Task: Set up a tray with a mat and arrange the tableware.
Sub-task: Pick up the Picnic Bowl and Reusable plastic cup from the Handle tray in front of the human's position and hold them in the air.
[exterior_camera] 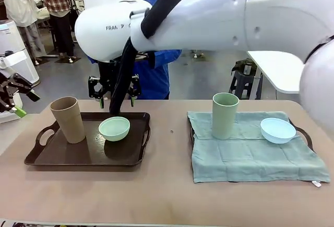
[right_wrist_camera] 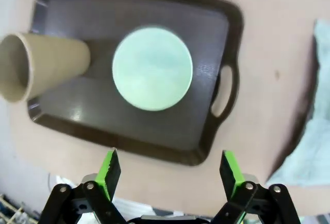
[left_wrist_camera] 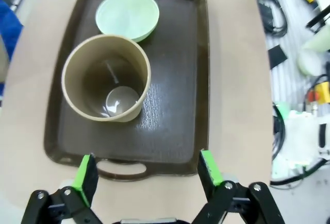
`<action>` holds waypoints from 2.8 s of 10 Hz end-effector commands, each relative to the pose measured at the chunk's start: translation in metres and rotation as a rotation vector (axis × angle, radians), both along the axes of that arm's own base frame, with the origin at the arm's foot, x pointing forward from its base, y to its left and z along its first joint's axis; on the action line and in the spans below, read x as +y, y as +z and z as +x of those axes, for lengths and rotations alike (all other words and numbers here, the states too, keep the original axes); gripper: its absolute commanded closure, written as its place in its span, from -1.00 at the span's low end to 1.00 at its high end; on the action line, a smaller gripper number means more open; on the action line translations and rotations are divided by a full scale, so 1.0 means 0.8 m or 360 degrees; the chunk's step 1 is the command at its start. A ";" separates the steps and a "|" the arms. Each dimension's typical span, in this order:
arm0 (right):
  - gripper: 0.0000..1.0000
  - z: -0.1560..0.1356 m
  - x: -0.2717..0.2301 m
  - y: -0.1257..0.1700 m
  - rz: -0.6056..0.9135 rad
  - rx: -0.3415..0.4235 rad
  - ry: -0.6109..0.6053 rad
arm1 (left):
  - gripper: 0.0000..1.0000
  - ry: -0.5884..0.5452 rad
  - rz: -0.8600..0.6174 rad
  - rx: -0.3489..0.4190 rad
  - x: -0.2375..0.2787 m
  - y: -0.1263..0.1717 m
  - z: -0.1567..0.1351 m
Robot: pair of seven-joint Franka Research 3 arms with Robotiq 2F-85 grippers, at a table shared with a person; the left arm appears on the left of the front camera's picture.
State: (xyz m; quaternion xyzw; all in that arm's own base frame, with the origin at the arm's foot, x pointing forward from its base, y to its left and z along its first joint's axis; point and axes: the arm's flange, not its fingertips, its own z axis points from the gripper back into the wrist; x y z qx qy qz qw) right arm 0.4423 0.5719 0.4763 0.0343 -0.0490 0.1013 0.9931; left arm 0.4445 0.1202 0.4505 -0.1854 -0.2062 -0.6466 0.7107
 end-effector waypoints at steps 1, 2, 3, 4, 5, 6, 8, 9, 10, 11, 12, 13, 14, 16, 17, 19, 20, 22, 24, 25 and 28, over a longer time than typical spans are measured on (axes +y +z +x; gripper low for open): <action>-1.00 0.017 0.004 -0.004 -0.0036 -0.0117 -0.0009 | -1.00 -0.0082 -0.0082 -0.0064 0.002 -0.009 -0.004; -1.00 0.020 -0.007 -0.003 -0.0034 -0.0089 -0.0010 | -1.00 -0.0042 -0.0062 -0.0082 -0.012 -0.009 -0.002; -1.00 0.010 0.000 -0.008 -0.0012 -0.0041 0.0001 | -1.00 -0.0025 -0.0014 -0.0017 0.000 -0.002 -0.001; -1.00 0.010 0.000 -0.008 -0.0012 -0.0041 0.0001 | -1.00 -0.0025 -0.0014 -0.0017 0.000 -0.002 -0.001; -1.00 0.010 0.000 -0.008 -0.0012 -0.0041 0.0001 | -1.00 -0.0025 -0.0014 -0.0017 0.000 -0.002 -0.001; -1.00 0.010 0.000 -0.008 -0.0012 -0.0041 0.0001 | -1.00 -0.0025 -0.0014 -0.0017 0.000 -0.002 -0.001; -1.00 0.023 -0.009 -0.017 0.0079 0.0011 -0.0024 | -1.00 -0.0024 -0.0017 -0.0023 -0.002 -0.003 -0.001; -1.00 0.033 -0.008 -0.037 0.0126 0.0048 -0.0078 | -1.00 -0.0055 -0.0059 0.0023 0.011 -0.019 0.023; -1.00 0.035 -0.008 -0.048 0.0138 0.0062 -0.0073 | -1.00 -0.0149 -0.0159 0.0062 0.016 -0.033 0.037; -1.00 0.038 -0.006 -0.055 0.0162 0.0049 -0.0074 | -1.00 -0.0175 -0.0225 0.0084 0.020 -0.046 0.054; -1.00 0.035 -0.006 -0.064 0.0186 0.0058 -0.0061 | -1.00 -0.0188 -0.0338 0.0097 0.022 -0.060 0.064; -1.00 0.032 -0.005 -0.073 0.0195 0.0058 -0.0063 | -1.00 -0.0220 -0.0425 0.0118 0.028 -0.073 0.072; -1.00 0.030 -0.007 -0.081 0.0206 0.0073 -0.0081 | -1.00 -0.0230 -0.0508 0.0134 0.034 -0.087 0.077; -1.00 0.028 -0.006 -0.090 0.0217 0.0071 -0.0110 | -1.00 -0.0181 -0.0601 0.0127 0.041 -0.105 0.077; -1.00 0.029 -0.004 -0.096 0.0210 0.0081 -0.0112 | -1.00 -0.0137 -0.0646 0.0110 0.036 -0.114 0.072; -1.00 0.031 -0.004 -0.109 0.0183 0.0088 -0.0122 | -1.00 -0.0033 -0.0748 0.0026 0.029 -0.129 0.062; -1.00 0.034 -0.005 -0.116 0.0173 0.0090 -0.0125 | -1.00 -0.0010 -0.0749 -0.0024 0.022 -0.132 0.057; -1.00 0.042 -0.010 -0.129 0.0142 0.0078 -0.0148 | -1.00 -0.0030 -0.0739 -0.0071 0.010 -0.135 0.052; -1.00 0.047 -0.015 -0.138 0.0119 0.0064 -0.0164 | -1.00 -0.0047 -0.0742 -0.0103 0.000 -0.138 0.050; -1.00 0.050 -0.018 -0.142 0.0111 0.0048 -0.0179 | -1.00 -0.0063 -0.0754 -0.0111 -0.003 -0.139 0.051; -1.00 0.064 -0.023 -0.152 0.0081 0.0019 -0.0193 | -1.00 -0.0113 -0.0781 -0.0143 -0.022 -0.139 0.055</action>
